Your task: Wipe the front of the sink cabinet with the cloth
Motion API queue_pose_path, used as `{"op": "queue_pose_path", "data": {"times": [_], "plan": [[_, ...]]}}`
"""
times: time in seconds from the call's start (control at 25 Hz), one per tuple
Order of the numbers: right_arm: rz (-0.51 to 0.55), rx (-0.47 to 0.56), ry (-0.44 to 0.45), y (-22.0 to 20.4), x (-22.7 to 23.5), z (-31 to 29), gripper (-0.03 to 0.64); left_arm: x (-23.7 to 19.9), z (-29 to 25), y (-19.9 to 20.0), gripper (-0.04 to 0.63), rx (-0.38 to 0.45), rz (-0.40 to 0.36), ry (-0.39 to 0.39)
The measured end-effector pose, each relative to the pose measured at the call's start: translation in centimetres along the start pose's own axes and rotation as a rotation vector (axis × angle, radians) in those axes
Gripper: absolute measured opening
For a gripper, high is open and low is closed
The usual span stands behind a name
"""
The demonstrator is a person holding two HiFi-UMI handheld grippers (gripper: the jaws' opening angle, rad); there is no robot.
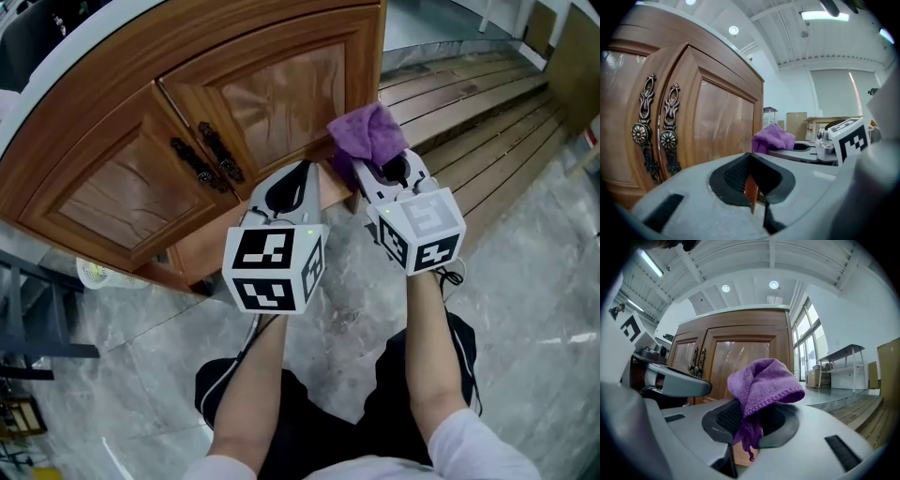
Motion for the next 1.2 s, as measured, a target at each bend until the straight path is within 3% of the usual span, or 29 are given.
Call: {"op": "queue_pose_path", "data": {"times": [0.28,0.6,0.8,1.04,1.2], "plan": [[0.002,-0.030,0.089,2.1,-4.7,0.2,0.072,-2.1,2.1,2.1,0.005,-0.012,-0.027,0.051],[-0.100,-0.114,0.133,7.8,-6.9,0.5,0.072,-1.8,4.9,5.8,0.005,-0.160,-0.001,0.053],[-0.148,-0.185,0.184,14.6,-8.5,1.8,0.072,-0.5,7.9,12.5,0.005,-0.198,0.080,0.091],[-0.136,-0.216,0.257,26.2,-7.7,3.1,0.072,2.0,10.9,22.6,0.005,-0.225,0.197,0.151],[-0.174,-0.221,0.324,33.1,-8.2,4.2,0.072,2.6,12.9,29.9,0.005,-0.221,0.200,0.207]]}}
Point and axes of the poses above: the fingertips, and each gripper's own axes: z backward along the fingers, x to its right, y out of its top, the point moved 2 cm from there along z, backward along the fingers, and after that the axes turned 6 degrees about x, right-handed, at the moved point
